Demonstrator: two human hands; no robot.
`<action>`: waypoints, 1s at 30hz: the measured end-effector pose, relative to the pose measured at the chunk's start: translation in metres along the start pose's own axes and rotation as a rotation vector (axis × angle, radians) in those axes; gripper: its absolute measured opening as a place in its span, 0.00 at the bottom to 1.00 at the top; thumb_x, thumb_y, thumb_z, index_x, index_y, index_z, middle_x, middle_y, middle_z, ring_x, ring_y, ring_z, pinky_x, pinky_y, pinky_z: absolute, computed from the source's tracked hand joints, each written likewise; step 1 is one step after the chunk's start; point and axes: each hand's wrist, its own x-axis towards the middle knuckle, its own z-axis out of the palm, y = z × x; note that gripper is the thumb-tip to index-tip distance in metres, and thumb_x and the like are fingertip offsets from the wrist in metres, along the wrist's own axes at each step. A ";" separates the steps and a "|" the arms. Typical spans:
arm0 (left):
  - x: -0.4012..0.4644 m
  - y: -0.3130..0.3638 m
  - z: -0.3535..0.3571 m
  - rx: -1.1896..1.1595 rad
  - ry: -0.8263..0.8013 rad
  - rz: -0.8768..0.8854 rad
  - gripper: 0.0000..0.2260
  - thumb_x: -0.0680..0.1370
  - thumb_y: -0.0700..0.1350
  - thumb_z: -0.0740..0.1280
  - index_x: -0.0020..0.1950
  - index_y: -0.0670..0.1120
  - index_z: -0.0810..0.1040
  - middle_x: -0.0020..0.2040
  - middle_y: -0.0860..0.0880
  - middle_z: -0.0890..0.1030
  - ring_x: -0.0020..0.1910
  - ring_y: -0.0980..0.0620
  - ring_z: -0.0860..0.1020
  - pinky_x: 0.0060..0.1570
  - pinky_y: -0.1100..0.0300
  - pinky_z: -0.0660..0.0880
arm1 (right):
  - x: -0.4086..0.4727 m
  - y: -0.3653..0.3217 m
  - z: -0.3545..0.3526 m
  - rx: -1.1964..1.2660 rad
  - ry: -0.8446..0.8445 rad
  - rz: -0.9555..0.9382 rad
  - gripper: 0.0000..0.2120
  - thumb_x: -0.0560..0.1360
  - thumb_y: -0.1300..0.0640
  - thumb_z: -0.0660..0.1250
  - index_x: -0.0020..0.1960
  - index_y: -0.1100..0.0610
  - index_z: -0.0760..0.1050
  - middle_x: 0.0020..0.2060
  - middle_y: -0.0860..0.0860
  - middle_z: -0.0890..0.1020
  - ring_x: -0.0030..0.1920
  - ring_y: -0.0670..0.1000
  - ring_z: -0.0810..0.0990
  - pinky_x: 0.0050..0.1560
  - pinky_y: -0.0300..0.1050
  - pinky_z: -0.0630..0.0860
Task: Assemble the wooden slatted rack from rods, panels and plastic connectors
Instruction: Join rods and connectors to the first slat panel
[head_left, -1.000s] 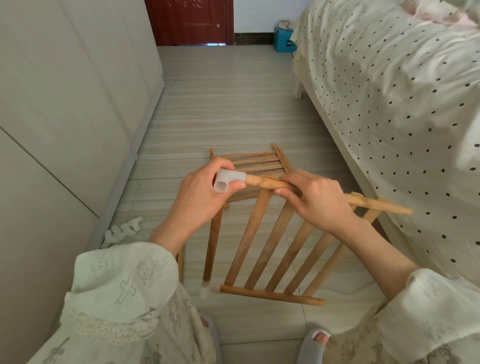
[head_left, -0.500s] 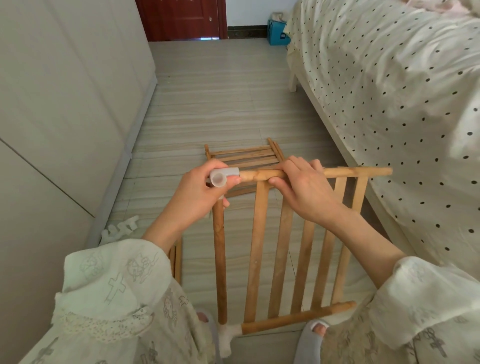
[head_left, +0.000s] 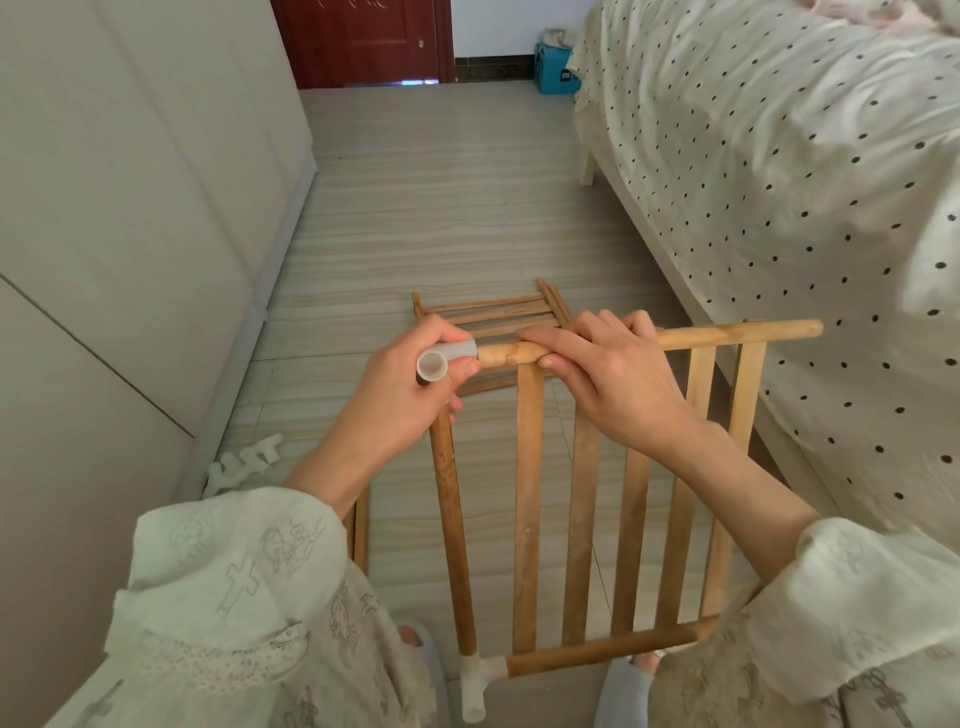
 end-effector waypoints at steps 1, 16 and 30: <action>0.000 -0.002 0.000 0.136 0.046 0.071 0.05 0.75 0.45 0.69 0.48 0.51 0.75 0.45 0.54 0.75 0.38 0.59 0.78 0.38 0.69 0.70 | 0.000 -0.001 0.001 0.003 -0.013 0.006 0.17 0.80 0.48 0.53 0.62 0.47 0.76 0.38 0.47 0.76 0.38 0.48 0.71 0.40 0.45 0.57; -0.004 -0.011 -0.002 0.481 0.136 0.341 0.11 0.70 0.55 0.67 0.40 0.47 0.77 0.35 0.59 0.73 0.32 0.57 0.72 0.28 0.60 0.69 | -0.006 -0.012 0.000 0.098 -0.108 0.026 0.20 0.80 0.45 0.49 0.62 0.48 0.76 0.39 0.47 0.78 0.38 0.49 0.73 0.39 0.43 0.50; -0.003 0.004 0.016 -0.137 0.169 -0.133 0.14 0.75 0.50 0.69 0.55 0.48 0.70 0.43 0.57 0.75 0.37 0.66 0.73 0.38 0.70 0.70 | -0.009 -0.019 0.000 0.199 -0.253 0.189 0.21 0.73 0.43 0.59 0.58 0.56 0.75 0.43 0.46 0.77 0.48 0.52 0.74 0.51 0.49 0.62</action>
